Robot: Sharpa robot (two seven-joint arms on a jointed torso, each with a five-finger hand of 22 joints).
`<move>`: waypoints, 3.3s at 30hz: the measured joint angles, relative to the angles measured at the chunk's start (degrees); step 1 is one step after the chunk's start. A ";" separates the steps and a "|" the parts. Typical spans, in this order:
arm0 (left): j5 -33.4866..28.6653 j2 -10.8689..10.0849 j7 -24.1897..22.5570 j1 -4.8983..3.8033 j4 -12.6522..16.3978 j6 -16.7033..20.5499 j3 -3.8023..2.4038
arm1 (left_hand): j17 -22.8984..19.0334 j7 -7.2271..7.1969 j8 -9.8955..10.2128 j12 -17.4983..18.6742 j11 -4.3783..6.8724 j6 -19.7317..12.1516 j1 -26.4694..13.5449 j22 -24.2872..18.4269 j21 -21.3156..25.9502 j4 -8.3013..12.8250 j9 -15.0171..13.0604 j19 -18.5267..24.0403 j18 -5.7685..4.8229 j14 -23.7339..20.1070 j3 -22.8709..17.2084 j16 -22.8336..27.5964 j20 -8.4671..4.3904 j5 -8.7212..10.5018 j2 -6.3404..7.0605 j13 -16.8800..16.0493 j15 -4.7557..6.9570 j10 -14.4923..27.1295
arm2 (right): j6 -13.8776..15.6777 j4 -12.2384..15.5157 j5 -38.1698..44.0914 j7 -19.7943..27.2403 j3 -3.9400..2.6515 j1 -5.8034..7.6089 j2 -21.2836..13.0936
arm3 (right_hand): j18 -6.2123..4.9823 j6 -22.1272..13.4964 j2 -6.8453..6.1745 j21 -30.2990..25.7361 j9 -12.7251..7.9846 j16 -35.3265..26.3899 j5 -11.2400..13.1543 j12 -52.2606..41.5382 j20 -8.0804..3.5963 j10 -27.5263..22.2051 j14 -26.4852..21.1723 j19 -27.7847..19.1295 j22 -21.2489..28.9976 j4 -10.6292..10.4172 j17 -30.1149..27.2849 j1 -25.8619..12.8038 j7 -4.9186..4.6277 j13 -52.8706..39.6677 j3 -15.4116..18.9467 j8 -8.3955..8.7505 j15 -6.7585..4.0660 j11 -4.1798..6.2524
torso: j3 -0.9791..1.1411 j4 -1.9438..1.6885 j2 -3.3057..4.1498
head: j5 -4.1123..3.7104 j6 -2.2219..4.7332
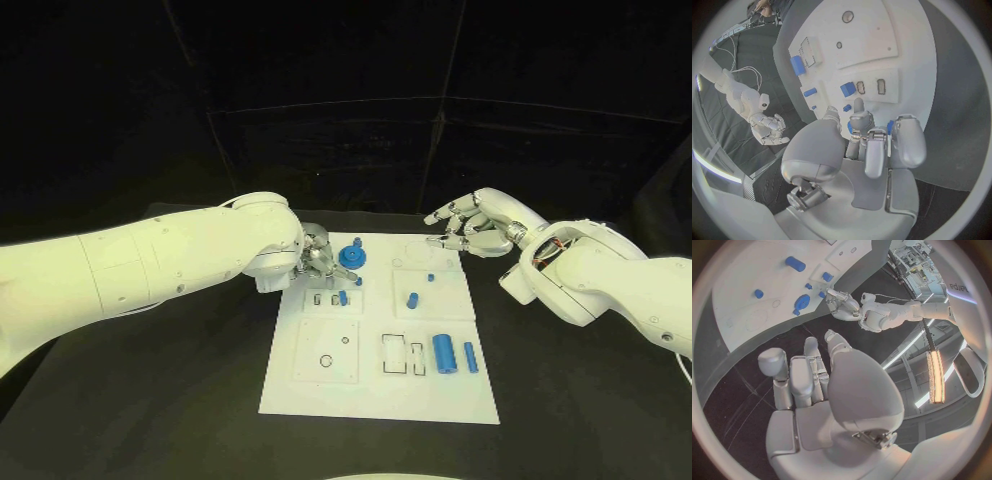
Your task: Assemble the parts on the task board
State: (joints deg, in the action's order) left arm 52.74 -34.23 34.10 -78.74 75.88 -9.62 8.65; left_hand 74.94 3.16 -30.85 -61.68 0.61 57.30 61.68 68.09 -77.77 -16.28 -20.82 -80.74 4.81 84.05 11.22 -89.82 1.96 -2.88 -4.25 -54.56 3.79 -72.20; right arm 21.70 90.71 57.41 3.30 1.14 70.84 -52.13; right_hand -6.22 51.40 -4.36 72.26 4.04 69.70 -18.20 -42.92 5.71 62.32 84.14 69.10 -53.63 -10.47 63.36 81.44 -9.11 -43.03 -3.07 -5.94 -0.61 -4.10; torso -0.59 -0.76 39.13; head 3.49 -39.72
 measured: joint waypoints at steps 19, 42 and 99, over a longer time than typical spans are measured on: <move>0.26 2.23 1.22 0.00 -1.37 -3.93 0.33 | -0.01 -0.01 -0.50 0.00 -0.01 -0.41 0.29 0.41 -0.23 0.25 -0.53 0.00 0.00 0.00 0.25 0.00 0.00 0.00 -0.29 -0.06 0.00 0.01 | -0.35 -0.40 -0.07 -0.27 0.00 0.01 0.54 | 0.00 0.00 0.23 -0.47 0.00 -0.63 -0.87 0.00 0.02 0.00 0.00 -0.41 0.78 0.00 -0.53 0.22 0.00 0.27 0.00 -0.21 0.00 0.00 | -0.09 -0.07 0.07 | 0.09 -0.60; 0.30 3.90 1.59 0.04 -2.85 -6.06 0.48 | -0.02 0.00 -2.04 -0.26 -0.01 -1.63 2.60 1.12 -0.58 1.45 -2.06 0.01 0.01 0.00 0.13 0.00 0.01 0.00 -2.09 -0.60 -0.01 0.02 | -1.01 -0.65 1.23 -0.66 0.00 0.01 1.39 | -0.04 -0.38 0.23 -1.09 -0.01 -1.17 -1.44 0.21 0.03 0.00 0.00 -0.80 1.65 0.00 -1.18 0.22 -0.03 0.60 0.00 -0.20 0.00 0.00 | -0.07 -0.08 0.13 | 0.10 -1.19; -1.14 2.20 0.06 0.25 -1.21 -3.81 0.79 | -0.03 -0.52 -5.15 0.45 1.02 -5.03 8.26 3.12 -1.56 9.44 -5.56 -0.18 0.01 0.01 -25.36 0.00 -0.20 -0.01 -0.60 -0.66 0.83 -0.22 | -1.90 -1.23 2.13 -0.91 0.00 0.01 1.98 | -0.47 -0.38 0.23 -1.78 -0.01 -2.16 -2.60 0.41 0.01 -0.21 0.00 -1.23 2.57 0.00 -2.05 0.67 -0.03 1.04 -0.01 -0.49 0.00 0.21 | -0.03 -0.18 0.10 | 0.02 -1.99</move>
State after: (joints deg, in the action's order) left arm 51.60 -32.03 34.16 -78.49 74.67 -13.44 9.43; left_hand 74.91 2.64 -36.00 -61.23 1.63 52.28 69.94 71.21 -79.32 -6.84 -26.38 -80.92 4.83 84.06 -14.15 -89.82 1.76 -2.89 -4.85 -55.22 4.62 -72.42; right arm 19.80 89.48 59.54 2.39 1.15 70.85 -50.15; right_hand -6.70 51.02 -4.13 70.48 4.03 67.53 -20.79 -42.50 5.72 62.11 84.14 67.87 -51.06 -10.47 61.30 82.11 -9.14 -41.99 -3.07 -6.43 -0.61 -3.89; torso -0.63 -0.94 39.23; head 3.50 -41.72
